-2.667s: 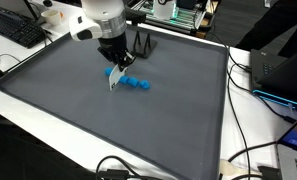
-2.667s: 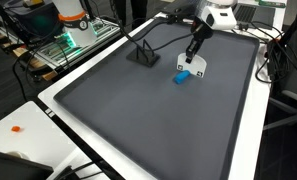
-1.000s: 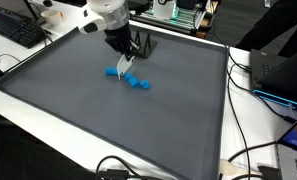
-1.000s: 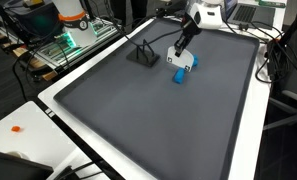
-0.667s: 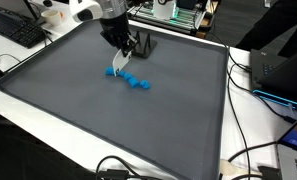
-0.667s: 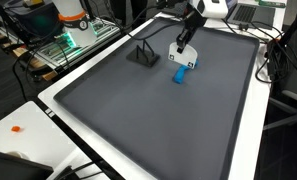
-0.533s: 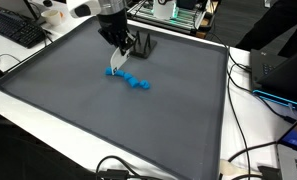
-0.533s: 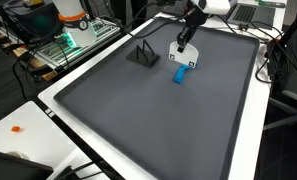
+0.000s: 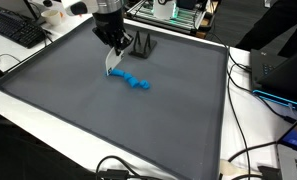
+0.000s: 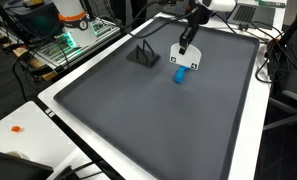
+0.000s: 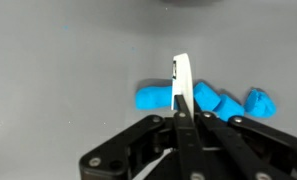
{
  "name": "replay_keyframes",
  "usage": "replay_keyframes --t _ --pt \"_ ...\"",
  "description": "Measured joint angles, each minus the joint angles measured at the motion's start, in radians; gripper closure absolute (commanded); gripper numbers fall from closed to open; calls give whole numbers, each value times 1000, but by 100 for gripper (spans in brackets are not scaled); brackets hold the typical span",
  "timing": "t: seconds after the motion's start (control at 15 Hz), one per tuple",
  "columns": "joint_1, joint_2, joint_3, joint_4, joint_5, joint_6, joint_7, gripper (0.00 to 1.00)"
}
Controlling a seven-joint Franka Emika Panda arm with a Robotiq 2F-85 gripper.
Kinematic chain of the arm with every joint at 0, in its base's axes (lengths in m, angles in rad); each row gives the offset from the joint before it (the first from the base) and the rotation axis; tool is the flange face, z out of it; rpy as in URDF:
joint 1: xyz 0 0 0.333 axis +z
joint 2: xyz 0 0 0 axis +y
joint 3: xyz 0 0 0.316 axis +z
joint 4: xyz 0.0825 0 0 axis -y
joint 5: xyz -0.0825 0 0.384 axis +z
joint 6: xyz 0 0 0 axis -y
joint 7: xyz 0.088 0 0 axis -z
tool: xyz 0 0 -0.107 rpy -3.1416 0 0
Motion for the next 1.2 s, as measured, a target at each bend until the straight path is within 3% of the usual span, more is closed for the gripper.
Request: replay_keyframes --t 1.2 --pt "7 88 -7 38 -55 71 -71 99"
